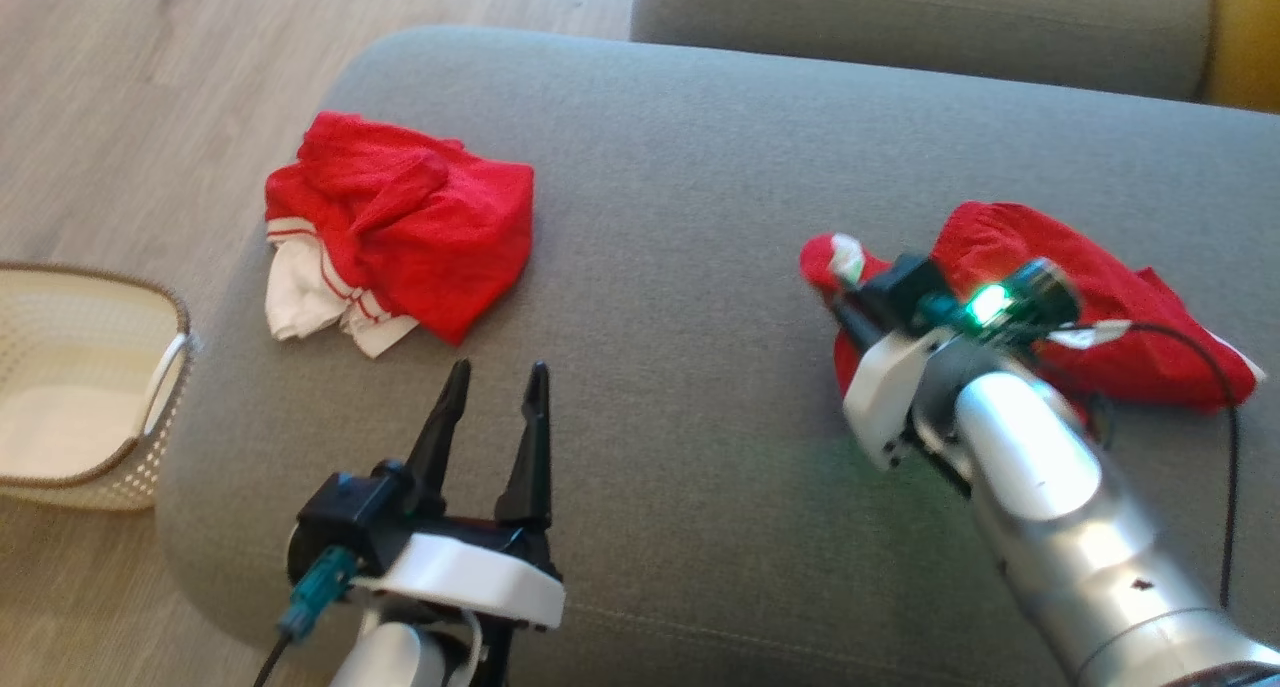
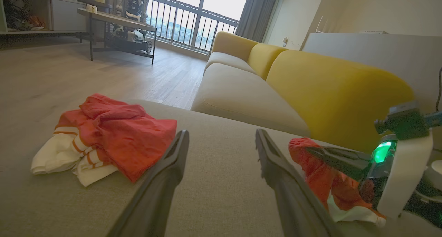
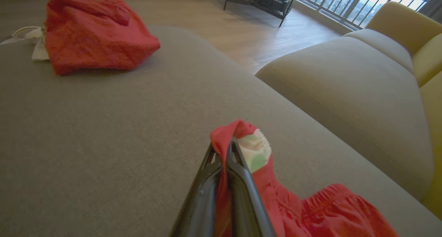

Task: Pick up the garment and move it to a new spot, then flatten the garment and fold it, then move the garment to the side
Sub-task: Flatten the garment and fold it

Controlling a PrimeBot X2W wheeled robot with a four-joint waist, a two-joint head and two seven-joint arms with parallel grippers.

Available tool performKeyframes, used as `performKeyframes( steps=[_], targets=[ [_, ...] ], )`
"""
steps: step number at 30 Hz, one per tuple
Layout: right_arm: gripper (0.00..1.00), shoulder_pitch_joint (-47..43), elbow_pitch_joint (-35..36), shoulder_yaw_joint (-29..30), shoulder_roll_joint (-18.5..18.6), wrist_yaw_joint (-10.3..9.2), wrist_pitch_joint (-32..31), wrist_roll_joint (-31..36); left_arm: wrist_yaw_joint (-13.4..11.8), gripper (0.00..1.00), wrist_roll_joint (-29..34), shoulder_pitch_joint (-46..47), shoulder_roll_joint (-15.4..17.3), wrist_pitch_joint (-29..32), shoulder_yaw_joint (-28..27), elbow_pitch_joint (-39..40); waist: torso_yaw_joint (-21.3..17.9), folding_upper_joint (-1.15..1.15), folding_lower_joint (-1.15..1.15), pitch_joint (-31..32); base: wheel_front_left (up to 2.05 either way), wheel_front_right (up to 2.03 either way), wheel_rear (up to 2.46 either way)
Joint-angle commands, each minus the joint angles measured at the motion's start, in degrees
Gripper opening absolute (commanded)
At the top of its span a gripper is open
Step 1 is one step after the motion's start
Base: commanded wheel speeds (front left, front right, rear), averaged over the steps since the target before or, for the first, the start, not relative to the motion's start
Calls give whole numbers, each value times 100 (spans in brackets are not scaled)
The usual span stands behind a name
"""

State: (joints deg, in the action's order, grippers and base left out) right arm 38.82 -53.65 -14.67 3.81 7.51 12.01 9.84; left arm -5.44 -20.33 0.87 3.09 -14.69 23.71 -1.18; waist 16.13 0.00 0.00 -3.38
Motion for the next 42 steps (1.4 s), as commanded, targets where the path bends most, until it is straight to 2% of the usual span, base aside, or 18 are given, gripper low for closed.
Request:
performKeyframes(
  steps=[1,2,3,5,6,7,12,18,21,26,31,36,42],
  targets=[
    [0,215,176,-355,-87,-2,62,-226,-45,100,-67,313,-21,-30,-102,211,139,0,0,-88,0,0,0],
    [0,129,210,-885,-90,-2,108,-608,-77,100,-97,353,-21,-30,-17,203,208,0,0,-112,0,0,0],
    [0,129,210,-885,-90,-2,108,-608,-77,100,-97,353,-21,-30,-17,203,208,0,0,-112,0,0,0],
    [0,88,296,-1292,-91,-2,132,-951,-112,100,-121,354,-21,-30,42,192,235,0,0,-124,0,0,0],
    [73,78,366,-1439,-91,-2,154,-1107,-127,100,-129,349,-21,-30,63,185,241,0,0,-120,0,0,0],
    [100,56,403,-1567,-91,-2,155,-1284,-139,100,-135,340,-21,-30,76,175,242,0,0,-106,0,0,0],
    [100,62,432,-1757,-92,-2,143,-1696,-138,100,-116,237,-21,-30,-9,93,62,0,0,98,0,0,0],
    [100,-51,475,-1436,12,-2,140,-1819,-25,100,-79,130,-21,-30,-222,75,-385,0,0,461,0,0,0],
    [100,-204,723,-1066,167,-2,172,-1839,16,100,-86,95,-21,-30,-324,122,-659,0,0,603,0,0,0],
    [100,-736,1428,-135,344,-2,208,-1779,30,100,-103,113,-21,-30,-418,225,-1093,0,0,660,0,0,0],
    [100,-1636,2466,727,195,-2,101,-1766,1,100,-125,128,-21,-30,-439,212,-1452,0,0,640,0,0,0],
    [100,-2468,3516,1093,-5,-2,-270,-1668,-25,100,-47,152,-21,-30,-442,56,-1801,0,0,536,0,0,0],
    [100,-2745,4261,1139,-72,-2,-702,-1473,-38,100,-58,289,-21,-30,-409,-94,-2001,0,0,400,0,0,0]
  ],
)
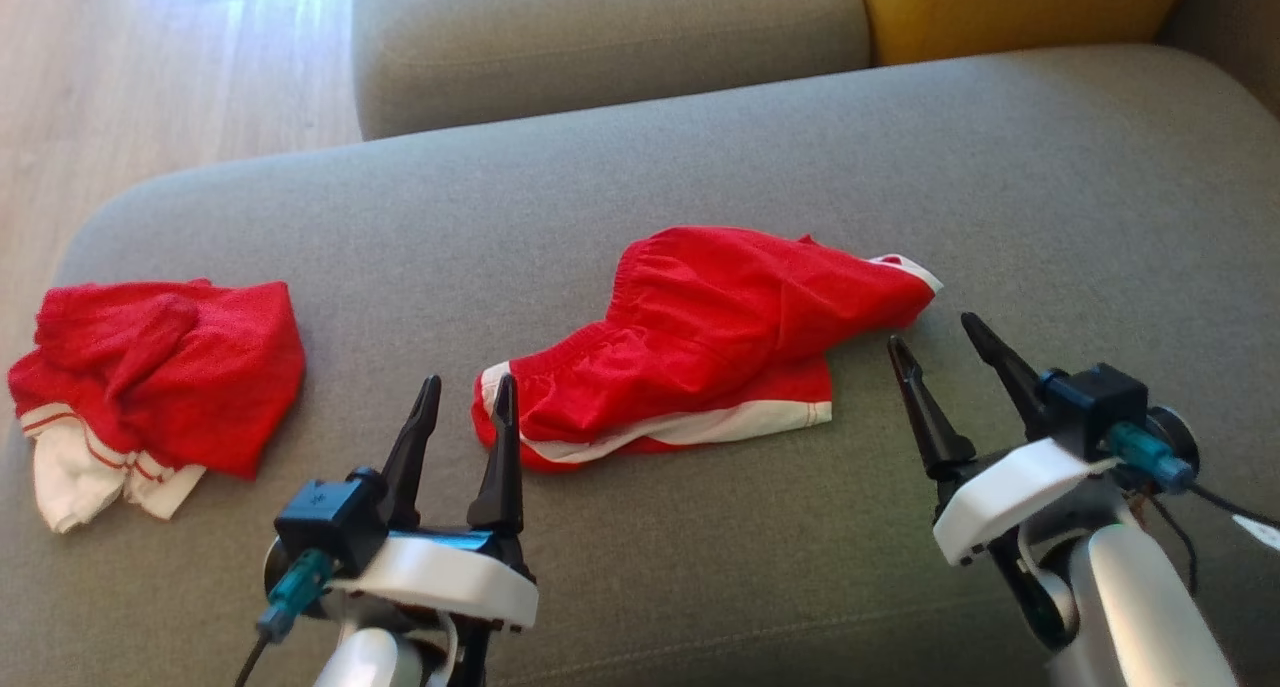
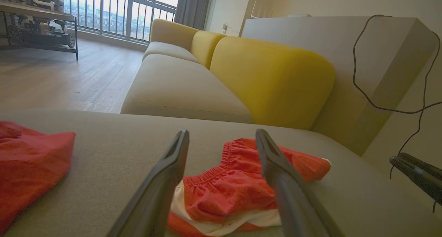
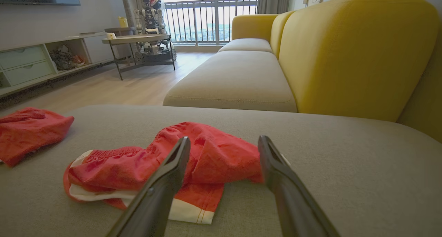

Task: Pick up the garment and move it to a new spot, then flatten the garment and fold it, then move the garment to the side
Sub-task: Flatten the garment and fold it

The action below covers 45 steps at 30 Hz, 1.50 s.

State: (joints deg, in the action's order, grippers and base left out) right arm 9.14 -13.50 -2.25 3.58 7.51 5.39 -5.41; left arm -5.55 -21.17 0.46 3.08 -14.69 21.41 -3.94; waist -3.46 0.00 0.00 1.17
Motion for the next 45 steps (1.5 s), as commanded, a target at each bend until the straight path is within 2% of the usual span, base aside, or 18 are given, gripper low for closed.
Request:
performKeyframes(
  steps=[1,6,12,14,19,23,24,25,26,31,36,45],
  targets=[
    [100,220,297,-53,-53,-2,-115,81,-27,100,20,348,-20,-30,-164,175,-38,0,0,-72,0,0,0],
    [100,307,242,263,-63,-2,-364,263,-6,100,2,411,-20,-30,-34,145,125,0,0,-133,0,0,0],
    [100,825,-278,558,-68,-2,-667,259,20,100,73,475,-20,-30,182,53,565,0,0,-427,0,0,0],
    [100,1099,-602,863,-68,-2,-734,292,21,100,126,506,-20,-30,247,32,708,0,0,-553,0,0,0],
    [100,1888,-1482,1956,-69,-2,-880,919,-67,100,99,653,-20,-30,362,105,1057,0,0,-962,0,0,0],
    [100,2352,-2171,2423,-69,-2,-1047,1109,-143,100,40,739,-20,-30,460,131,1263,0,0,-1165,0,0,0],
    [76,2442,-2352,2435,-69,-2,-1117,1101,-155,100,29,762,-20,-30,485,134,1302,0,0,-1201,0,0,0],
    [11,2532,-2532,2435,-69,-2,-1184,1024,-167,100,16,783,-20,-30,505,137,1333,0,0,-1230,0,0,0],
    [0,2608,-2671,2449,-69,-2,-1219,976,-179,100,6,802,-20,-30,522,139,1359,0,0,-1254,0,0,0],
    [0,2861,-2943,2345,-69,-2,-951,1075,-238,100,-39,857,-20,-30,547,159,1415,0,0,-1288,0,0,0],
    [0,3156,-2926,1918,-51,-2,-430,1012,-261,100,-74,871,-20,-30,563,166,1432,0,0,-1215,0,0,0],
    [0,4414,-2751,1346,303,-2,-128,936,-267,100,-165,879,-20,-30,705,258,1694,0,0,-1306,0,0,0]
  ],
)
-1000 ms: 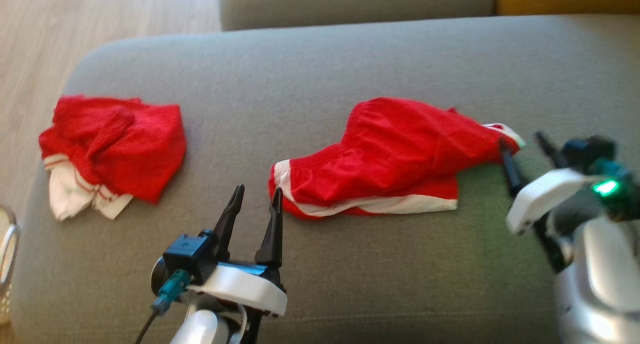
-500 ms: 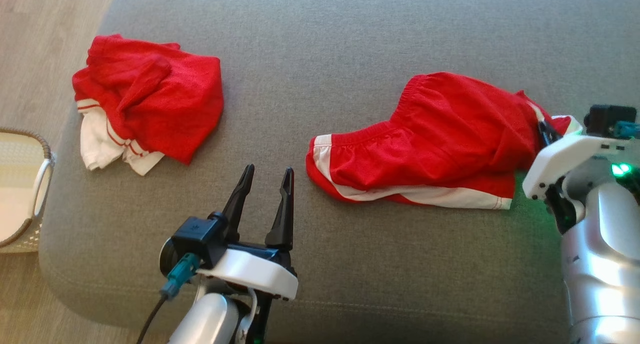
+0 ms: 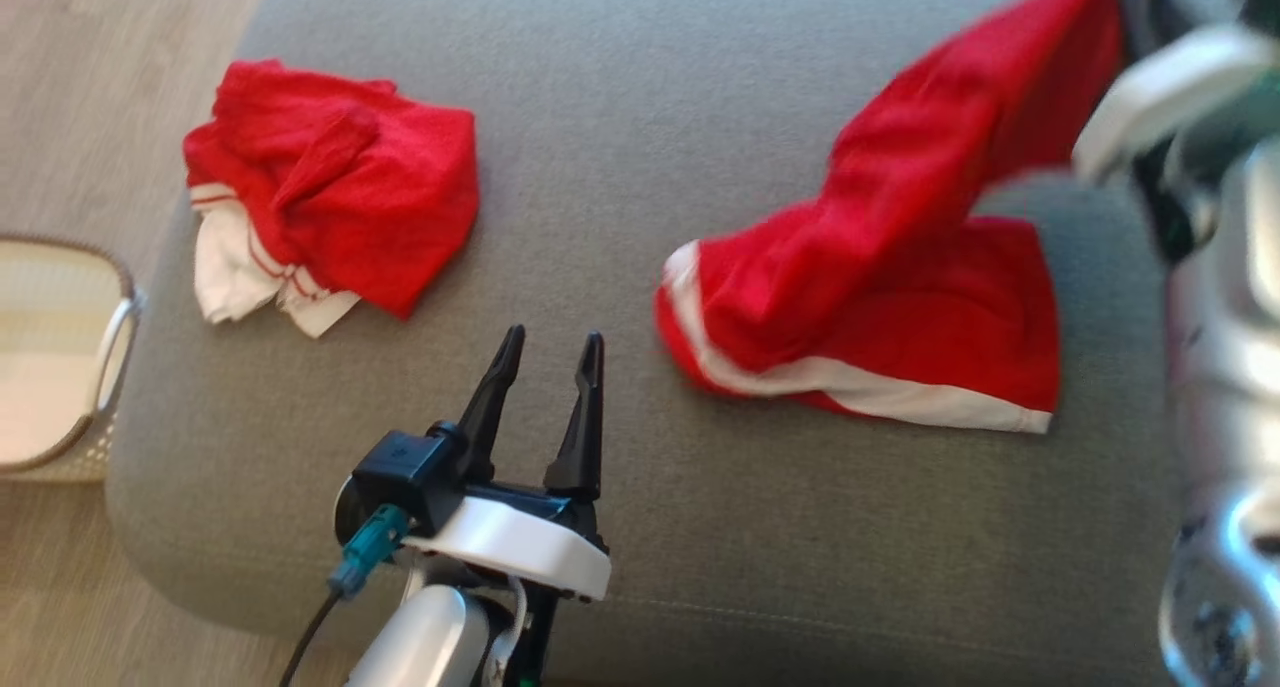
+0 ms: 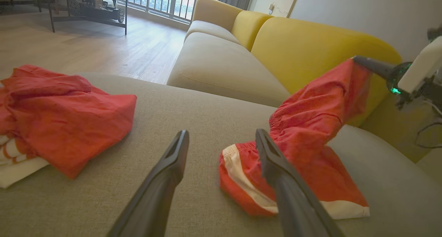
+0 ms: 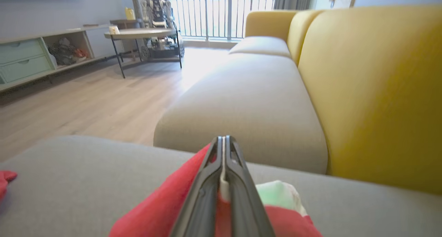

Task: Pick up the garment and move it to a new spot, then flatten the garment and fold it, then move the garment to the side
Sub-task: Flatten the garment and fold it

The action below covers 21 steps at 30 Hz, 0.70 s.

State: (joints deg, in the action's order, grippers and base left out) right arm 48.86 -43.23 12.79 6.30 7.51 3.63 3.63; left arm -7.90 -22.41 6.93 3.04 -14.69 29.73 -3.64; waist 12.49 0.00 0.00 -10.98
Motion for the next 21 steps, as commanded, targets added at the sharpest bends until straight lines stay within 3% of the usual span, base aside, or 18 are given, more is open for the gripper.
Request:
performKeyframes(
  steps=[1,8,9,10,16,21],
  targets=[
    [0,607,193,-180,92,-2,28,67,-38,100,-57,250,-16,-30,-101,246,159,0,0,-140,0,0,0],
    [0,1210,-581,-309,524,-2,-62,654,-155,100,-194,339,-16,-30,88,365,602,0,0,-427,0,0,0],
    [61,1212,-711,-376,586,-2,4,846,-164,100,-204,347,-16,-30,107,374,646,0,0,-462,0,0,0],
    [100,1205,-873,-391,593,-2,30,946,-176,100,-215,355,-16,-30,123,379,686,0,0,-488,0,0,0],
    [100,1175,-1413,-222,390,-2,361,1188,-253,100,-234,370,-16,-30,102,374,646,0,0,-432,0,0,0],
    [100,969,-1549,-61,69,-2,854,987,-203,100,-116,323,-16,-30,-173,305,273,0,0,-54,0,0,0]
  ],
)
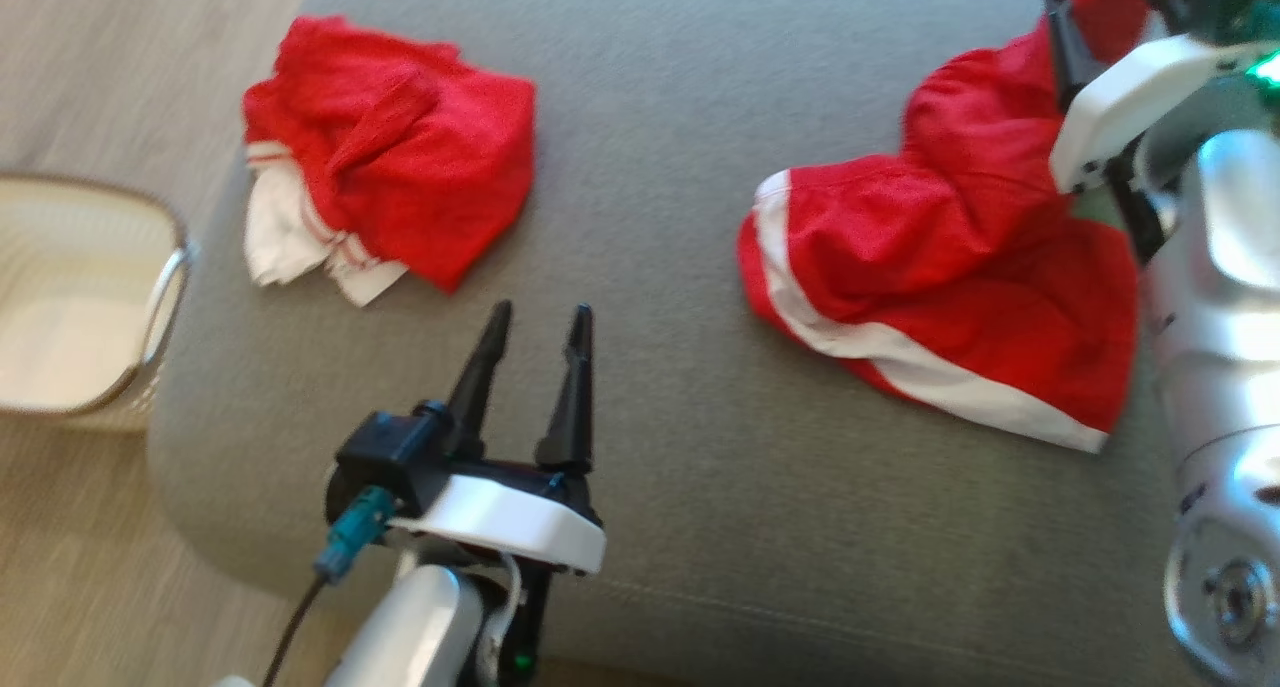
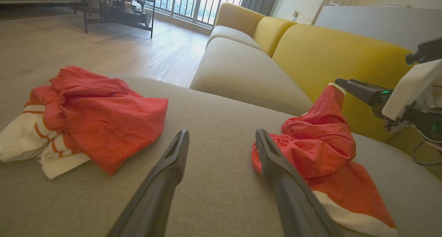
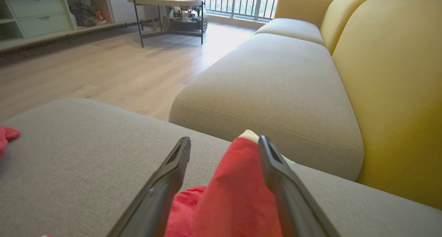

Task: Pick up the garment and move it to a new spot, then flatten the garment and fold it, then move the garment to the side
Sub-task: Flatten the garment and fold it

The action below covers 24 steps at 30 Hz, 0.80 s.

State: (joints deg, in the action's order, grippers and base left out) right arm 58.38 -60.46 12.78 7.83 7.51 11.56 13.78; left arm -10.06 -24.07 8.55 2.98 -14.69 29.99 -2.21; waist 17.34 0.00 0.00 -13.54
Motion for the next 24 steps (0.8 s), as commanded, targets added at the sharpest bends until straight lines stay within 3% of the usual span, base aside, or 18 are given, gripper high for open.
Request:
performKeyframes(
  steps=[1,7,13,20,24],
  targets=[
    [100,-49,194,-37,-143,-2,132,-102,36,100,88,144,-11,-30,-264,149,-306,0,0,275,0,0,0],
    [100,-824,629,-215,-403,-2,326,-685,207,100,247,-9,-11,-30,-652,40,-884,0,0,831,0,0,0],
    [100,-2150,1710,-618,-477,-2,341,-1403,307,100,312,-236,-11,-30,-955,17,-1353,0,0,1182,0,0,0],
    [100,-3855,2961,-911,-492,-2,279,-2307,370,100,375,-457,-11,-30,-1110,-6,-1654,0,0,1365,0,0,0],
    [100,-4373,3430,-966,-493,-2,111,-2659,370,100,408,-543,-11,-30,-1089,-8,-1735,0,0,1361,0,0,0]
  ],
)
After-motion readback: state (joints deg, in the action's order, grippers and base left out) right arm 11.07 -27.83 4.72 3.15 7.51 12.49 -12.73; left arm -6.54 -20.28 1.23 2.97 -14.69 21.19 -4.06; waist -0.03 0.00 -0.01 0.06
